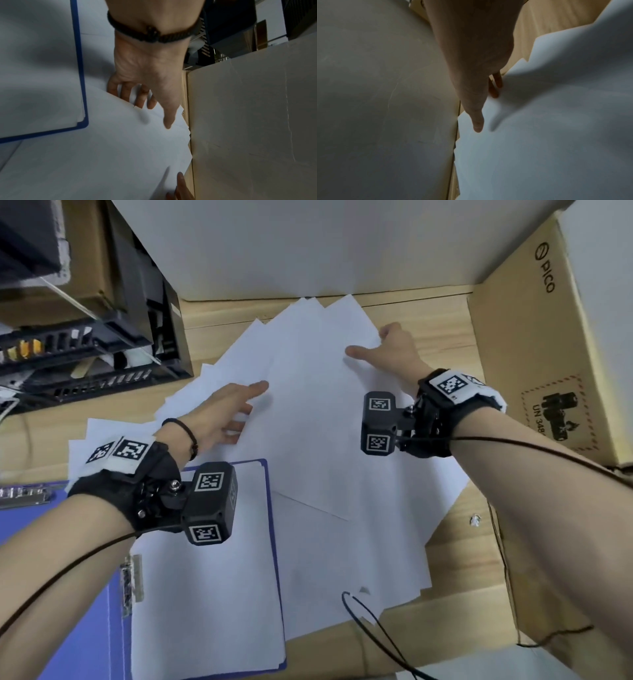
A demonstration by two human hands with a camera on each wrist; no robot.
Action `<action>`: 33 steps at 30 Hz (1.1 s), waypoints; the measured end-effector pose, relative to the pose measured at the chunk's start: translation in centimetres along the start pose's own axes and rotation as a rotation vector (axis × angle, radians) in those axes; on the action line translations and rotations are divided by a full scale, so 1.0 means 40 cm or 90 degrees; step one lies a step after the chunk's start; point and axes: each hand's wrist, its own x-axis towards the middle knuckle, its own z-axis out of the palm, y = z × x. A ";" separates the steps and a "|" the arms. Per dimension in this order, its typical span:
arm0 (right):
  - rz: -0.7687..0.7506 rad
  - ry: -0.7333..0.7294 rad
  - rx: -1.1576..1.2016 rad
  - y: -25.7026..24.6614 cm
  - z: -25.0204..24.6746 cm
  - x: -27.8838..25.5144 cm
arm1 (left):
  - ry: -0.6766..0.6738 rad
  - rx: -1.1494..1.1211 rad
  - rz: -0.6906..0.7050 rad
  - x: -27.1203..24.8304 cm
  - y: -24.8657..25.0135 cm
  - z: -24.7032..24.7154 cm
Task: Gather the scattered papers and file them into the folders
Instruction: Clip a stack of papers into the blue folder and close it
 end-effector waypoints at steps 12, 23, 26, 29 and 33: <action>0.014 0.026 -0.257 -0.074 0.089 0.010 | 0.026 0.068 0.016 0.008 -0.002 0.015; -0.019 -0.128 -0.205 -0.104 0.025 0.014 | 0.025 0.101 0.011 0.011 0.005 0.017; -0.020 -0.246 -0.108 -0.092 0.028 -0.018 | -0.001 0.091 -0.004 0.010 0.009 0.006; -0.022 -0.331 -0.082 -0.082 0.032 -0.044 | -0.028 0.079 -0.025 0.006 0.012 -0.004; -0.094 -0.260 0.037 -0.061 0.032 -0.053 | -0.050 0.052 -0.028 0.011 -0.008 -0.019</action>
